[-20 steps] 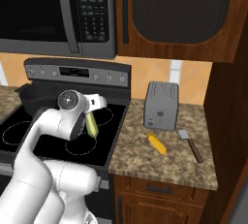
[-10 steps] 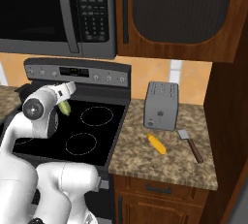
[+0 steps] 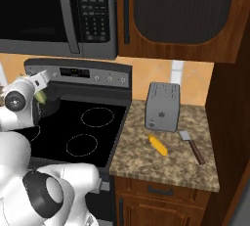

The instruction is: Put the corn and corn in the pot. Retrieve the spatula and lightly stir the vegetables in the pot.

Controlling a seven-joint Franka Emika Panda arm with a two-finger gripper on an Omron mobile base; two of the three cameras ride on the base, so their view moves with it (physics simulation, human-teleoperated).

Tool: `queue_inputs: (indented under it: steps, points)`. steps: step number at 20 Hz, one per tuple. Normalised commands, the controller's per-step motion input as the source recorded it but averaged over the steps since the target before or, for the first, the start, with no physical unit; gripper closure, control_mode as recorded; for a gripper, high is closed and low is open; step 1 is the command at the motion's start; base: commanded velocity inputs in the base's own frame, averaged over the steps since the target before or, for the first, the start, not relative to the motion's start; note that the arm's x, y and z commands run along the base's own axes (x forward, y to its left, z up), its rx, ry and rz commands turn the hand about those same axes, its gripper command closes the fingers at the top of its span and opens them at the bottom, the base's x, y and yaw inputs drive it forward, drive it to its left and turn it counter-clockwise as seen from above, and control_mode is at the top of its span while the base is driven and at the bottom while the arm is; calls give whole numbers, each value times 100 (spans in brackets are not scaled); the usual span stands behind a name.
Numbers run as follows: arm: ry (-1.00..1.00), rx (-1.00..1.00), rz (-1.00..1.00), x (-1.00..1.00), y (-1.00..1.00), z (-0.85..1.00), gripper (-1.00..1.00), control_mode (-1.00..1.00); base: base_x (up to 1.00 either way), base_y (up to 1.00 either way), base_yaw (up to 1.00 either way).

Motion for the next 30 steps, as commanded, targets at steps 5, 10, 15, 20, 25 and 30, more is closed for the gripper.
queue_inputs:
  steps: [5,10,15,20,25,30]
  points:
    - [-2,-9,16,19,97,-1,100,-100,0,0,0]
    - [-12,-14,12,14,88,0,100,-100,0,0,0]
    - [-5,-15,4,35,63,-4,100,-100,0,0,0]
    - [0,-13,0,65,33,-33,100,-100,0,0,0]
    - [2,-12,0,52,26,-63,100,-100,0,0,0]
    - [3,-10,0,30,30,-68,100,-100,0,0,0]
